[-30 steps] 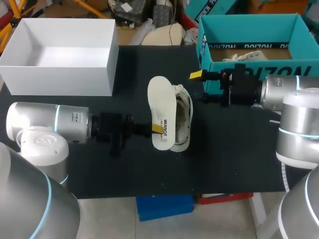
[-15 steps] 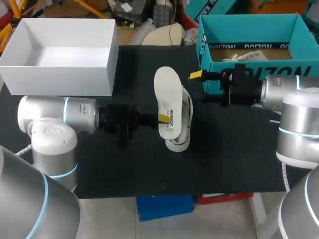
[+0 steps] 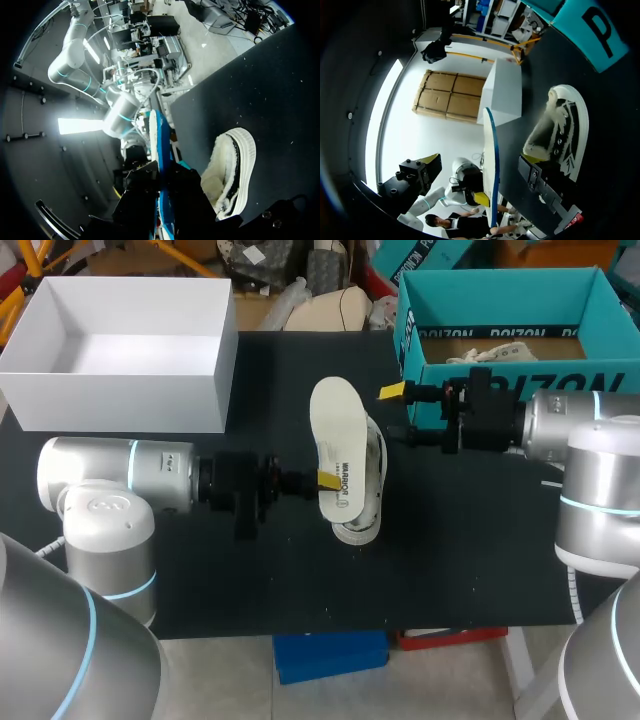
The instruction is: Take the shoe out of the shoebox, open the shoe tongue, remove and reinsert the insole, then place the shoe into the shoebox
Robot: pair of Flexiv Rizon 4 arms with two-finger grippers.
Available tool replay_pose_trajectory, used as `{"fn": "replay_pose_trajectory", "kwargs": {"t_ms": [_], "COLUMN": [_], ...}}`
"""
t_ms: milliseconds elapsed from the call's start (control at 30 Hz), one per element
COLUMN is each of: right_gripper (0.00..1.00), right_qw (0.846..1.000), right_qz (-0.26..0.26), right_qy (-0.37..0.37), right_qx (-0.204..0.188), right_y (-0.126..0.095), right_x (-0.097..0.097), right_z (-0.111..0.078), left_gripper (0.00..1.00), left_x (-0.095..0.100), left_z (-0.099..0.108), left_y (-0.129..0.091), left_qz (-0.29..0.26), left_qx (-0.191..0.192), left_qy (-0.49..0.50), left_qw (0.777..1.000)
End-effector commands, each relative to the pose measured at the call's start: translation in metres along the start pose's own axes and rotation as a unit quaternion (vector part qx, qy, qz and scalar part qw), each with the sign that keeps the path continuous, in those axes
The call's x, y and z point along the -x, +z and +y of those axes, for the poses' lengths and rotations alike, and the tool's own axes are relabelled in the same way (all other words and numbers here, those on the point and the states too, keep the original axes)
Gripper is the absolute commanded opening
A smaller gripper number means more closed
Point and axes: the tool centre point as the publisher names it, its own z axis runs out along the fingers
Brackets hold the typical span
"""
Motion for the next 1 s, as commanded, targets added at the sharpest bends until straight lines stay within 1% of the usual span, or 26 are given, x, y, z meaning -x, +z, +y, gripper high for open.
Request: {"fn": "replay_pose_trajectory", "kwargs": {"t_ms": [33,100,133,167,200,267,300,367,433,467,500,567,600,633,667,700,767,800,833,1000], "right_gripper": [1.00,1.00,0.86,0.87,1.00,0.98,0.87,0.98,1.00,0.97,0.92,0.84,0.76,0.65,0.56,0.53,0.58,0.50,0.48,0.49], "right_qw": [1.000,0.999,0.999,0.999,0.998,0.998,0.997,0.997,0.997,0.997,0.997,0.997,0.997,0.997,0.997,0.997,0.996,0.996,0.996,0.995], "right_qz": [0.010,0.014,0.007,0.008,0.011,0.003,0.003,0.008,0.007,0.007,0.007,0.007,0.006,0.005,0.004,0.004,0.005,0.005,0.006,0.005], "right_qy": [-0.008,-0.014,-0.012,-0.012,-0.011,-0.007,-0.005,0.001,0.004,0.005,0.005,0.007,0.007,0.007,0.007,0.007,0.008,0.008,0.009,0.012], "right_qx": [-0.024,-0.038,-0.043,-0.050,-0.057,-0.067,-0.071,-0.074,-0.079,-0.080,-0.080,-0.080,-0.080,-0.082,-0.082,-0.083,-0.084,-0.084,-0.085,-0.096], "right_y": [-0.005,-0.005,-0.004,-0.003,-0.001,0.004,0.007,0.013,0.019,0.021,0.023,0.027,0.029,0.031,0.034,0.036,0.040,0.042,0.045,0.056], "right_x": [0.004,0.005,0.006,0.007,0.007,0.009,0.009,0.008,0.009,0.010,0.010,0.010,0.010,0.010,0.010,0.010,0.011,0.011,0.011,0.015], "right_z": [0.006,0.007,0.007,0.006,0.005,0.003,0.002,-0.001,-0.004,-0.005,-0.006,-0.008,-0.009,-0.010,-0.011,-0.012,-0.014,-0.015,-0.016,-0.019], "left_gripper": [0.00,0.00,0.00,0.00,0.00,0.00,0.00,0.00,0.00,0.00,0.00,0.00,0.00,0.00,0.00,0.00,0.00,0.00,0.00,0.00], "left_x": [0.000,0.000,0.000,0.000,0.000,0.000,0.000,0.000,0.000,0.000,0.000,0.000,0.000,0.000,0.000,0.000,0.000,0.000,0.000,0.000], "left_z": [-0.001,-0.001,-0.001,-0.001,-0.001,-0.001,-0.001,-0.001,-0.001,-0.001,-0.001,-0.001,-0.001,-0.001,-0.001,-0.001,-0.001,-0.001,-0.001,-0.001], "left_y": [0.000,0.000,0.000,0.000,0.000,0.000,0.000,0.000,0.000,0.000,0.000,0.000,0.000,0.000,0.000,0.000,0.000,0.000,0.000,0.000], "left_qz": [0.001,0.001,0.001,0.001,0.001,0.001,0.001,0.001,0.001,0.001,0.001,0.001,0.001,0.001,0.001,0.001,0.001,0.001,0.001,0.001], "left_qx": [0.001,0.001,0.001,0.001,0.001,0.001,0.001,0.001,0.001,0.001,0.001,0.001,0.001,0.001,0.001,0.001,0.001,0.001,0.001,0.001], "left_qy": [0.001,0.001,0.001,0.001,0.001,0.001,0.001,0.001,0.001,0.001,0.001,0.001,0.001,0.001,0.001,0.001,0.001,0.001,0.001,0.001], "left_qw": [1.000,1.000,1.000,1.000,1.000,1.000,1.000,1.000,1.000,1.000,1.000,1.000,1.000,1.000,1.000,1.000,1.000,1.000,1.000,1.000]}}
